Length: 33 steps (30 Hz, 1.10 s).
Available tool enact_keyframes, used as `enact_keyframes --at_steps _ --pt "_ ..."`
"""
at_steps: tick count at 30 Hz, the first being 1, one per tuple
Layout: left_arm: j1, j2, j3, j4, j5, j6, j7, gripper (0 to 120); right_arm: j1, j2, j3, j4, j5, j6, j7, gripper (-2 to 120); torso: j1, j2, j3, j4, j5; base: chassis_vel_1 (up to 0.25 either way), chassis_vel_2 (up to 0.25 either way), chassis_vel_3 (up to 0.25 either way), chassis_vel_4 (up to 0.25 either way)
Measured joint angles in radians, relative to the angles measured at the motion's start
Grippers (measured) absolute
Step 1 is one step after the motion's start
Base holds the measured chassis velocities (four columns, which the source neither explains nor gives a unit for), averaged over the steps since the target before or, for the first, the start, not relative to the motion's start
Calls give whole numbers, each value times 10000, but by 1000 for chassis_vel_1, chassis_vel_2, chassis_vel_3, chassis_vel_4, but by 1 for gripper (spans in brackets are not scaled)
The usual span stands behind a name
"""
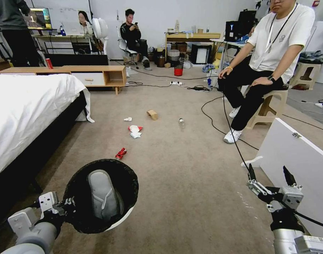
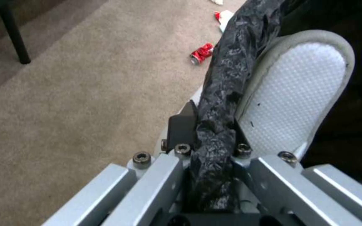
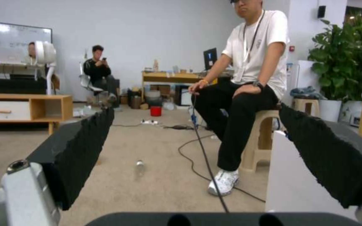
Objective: Pick up the trash bin and place the garbage on the floor into it.
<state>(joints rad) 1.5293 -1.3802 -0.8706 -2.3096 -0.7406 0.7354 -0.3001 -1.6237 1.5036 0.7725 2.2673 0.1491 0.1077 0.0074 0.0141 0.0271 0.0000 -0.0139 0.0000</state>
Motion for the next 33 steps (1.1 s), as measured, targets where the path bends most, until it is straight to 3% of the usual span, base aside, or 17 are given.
enact_keyframes --at_steps 33 --pt "-61 14 10 115 108 1 139 2 -20 71 8 -138 -233 113 -229 100 0 0 0 0 0 0 0 0 0"
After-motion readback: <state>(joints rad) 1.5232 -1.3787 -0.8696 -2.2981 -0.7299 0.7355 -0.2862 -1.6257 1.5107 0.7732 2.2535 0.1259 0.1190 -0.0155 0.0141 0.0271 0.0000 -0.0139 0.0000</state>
